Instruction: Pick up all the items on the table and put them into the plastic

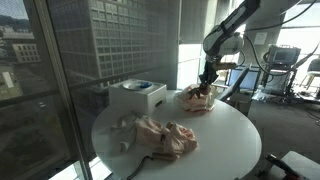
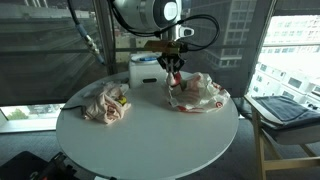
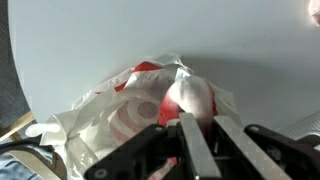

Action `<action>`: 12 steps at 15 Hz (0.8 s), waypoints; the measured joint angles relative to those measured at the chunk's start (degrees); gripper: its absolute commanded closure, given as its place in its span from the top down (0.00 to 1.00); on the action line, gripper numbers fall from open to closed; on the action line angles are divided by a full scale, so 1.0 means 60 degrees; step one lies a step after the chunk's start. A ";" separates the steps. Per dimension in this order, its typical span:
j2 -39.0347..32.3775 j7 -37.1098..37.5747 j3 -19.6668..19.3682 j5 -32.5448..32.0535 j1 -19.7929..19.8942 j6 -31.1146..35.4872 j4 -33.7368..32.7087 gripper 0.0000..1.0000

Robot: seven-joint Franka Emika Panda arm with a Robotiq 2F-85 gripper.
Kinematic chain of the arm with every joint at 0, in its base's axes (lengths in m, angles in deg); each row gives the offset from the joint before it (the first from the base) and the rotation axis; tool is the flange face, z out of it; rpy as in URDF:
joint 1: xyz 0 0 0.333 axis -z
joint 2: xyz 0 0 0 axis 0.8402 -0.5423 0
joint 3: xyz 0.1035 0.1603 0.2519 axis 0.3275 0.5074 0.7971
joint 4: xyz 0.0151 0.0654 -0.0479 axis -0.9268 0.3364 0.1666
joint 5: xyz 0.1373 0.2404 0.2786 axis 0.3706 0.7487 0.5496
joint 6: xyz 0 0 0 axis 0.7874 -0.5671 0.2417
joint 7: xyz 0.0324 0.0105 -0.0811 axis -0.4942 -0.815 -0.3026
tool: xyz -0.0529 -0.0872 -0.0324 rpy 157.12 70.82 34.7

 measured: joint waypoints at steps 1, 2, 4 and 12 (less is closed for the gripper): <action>-0.0265 0.0071 0.0000 -0.0020 -0.0008 0.0029 -0.0179 0.07; -0.0533 0.0170 0.0000 -0.0042 -0.0014 0.0028 -0.0416 0.07; -0.1021 0.0411 -0.0029 -0.0165 -0.0016 -0.0044 -0.0961 0.07; -0.2438 0.0924 -0.0456 -0.0315 0.0047 -0.0337 -0.3208 0.07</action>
